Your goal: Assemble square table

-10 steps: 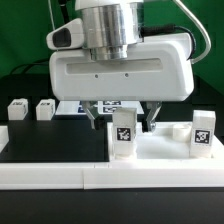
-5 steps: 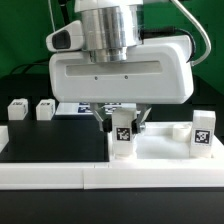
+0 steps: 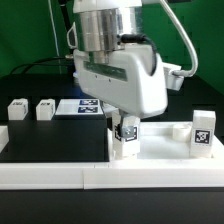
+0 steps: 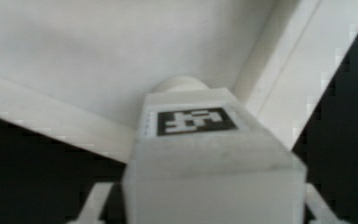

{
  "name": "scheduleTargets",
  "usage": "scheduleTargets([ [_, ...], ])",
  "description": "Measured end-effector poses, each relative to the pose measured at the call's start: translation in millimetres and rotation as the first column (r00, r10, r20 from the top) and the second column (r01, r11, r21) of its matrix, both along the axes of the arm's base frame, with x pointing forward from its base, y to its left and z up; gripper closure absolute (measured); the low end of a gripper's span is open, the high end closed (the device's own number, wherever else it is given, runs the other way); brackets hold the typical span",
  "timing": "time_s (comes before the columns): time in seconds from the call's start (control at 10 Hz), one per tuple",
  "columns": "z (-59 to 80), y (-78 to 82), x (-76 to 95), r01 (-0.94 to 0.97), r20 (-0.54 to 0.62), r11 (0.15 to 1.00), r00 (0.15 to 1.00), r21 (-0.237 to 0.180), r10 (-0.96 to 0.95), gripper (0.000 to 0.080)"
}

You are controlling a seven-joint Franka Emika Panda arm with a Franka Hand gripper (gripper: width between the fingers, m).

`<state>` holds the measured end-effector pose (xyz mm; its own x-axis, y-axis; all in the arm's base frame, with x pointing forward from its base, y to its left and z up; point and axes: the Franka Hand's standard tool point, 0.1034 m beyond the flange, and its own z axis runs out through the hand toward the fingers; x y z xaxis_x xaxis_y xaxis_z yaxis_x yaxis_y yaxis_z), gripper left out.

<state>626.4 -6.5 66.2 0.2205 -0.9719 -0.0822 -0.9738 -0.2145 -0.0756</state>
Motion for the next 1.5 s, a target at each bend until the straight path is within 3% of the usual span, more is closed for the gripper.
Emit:
scheduleTargets([
  [0.1, -0.7, 0.2, -1.2, 0.241, -0.026, 0.970, 0.970, 0.021, -0.240, 0.0508],
  [0.2, -0.1, 3.2, -1.5, 0.485, -0.056, 0.874, 0.874, 0.027, -0.483, 0.0508],
  [0.3, 0.3, 6.2, -2.1, 0.596, -0.055, 0.803, 0.802, 0.023, -0.594, 0.0507],
  [0.6, 0.0, 6.5, -2.9, 0.546, -0.044, 0.838, 0.837, 0.014, -0.545, 0.0501],
  [0.7, 0.5, 7.2, -3.1, 0.370, -0.022, 0.929, 0.929, -0.002, -0.370, 0.0298],
  [0.8, 1.1, 9.2, -2.3, 0.162, -0.001, 0.986, 0.987, -0.030, -0.162, 0.0298],
  [0.9, 0.9, 11.3, -1.4, 0.040, 0.011, 0.998, 0.999, -0.041, -0.040, 0.0182],
  [1.3, 0.7, 8.9, -1.4, -0.247, 0.024, 0.967, 0.968, -0.064, 0.249, 0.0151],
  [1.5, 3.7, 10.5, 4.8, -0.549, 0.046, 0.827, 0.829, -0.122, 0.557, 0.0151],
])
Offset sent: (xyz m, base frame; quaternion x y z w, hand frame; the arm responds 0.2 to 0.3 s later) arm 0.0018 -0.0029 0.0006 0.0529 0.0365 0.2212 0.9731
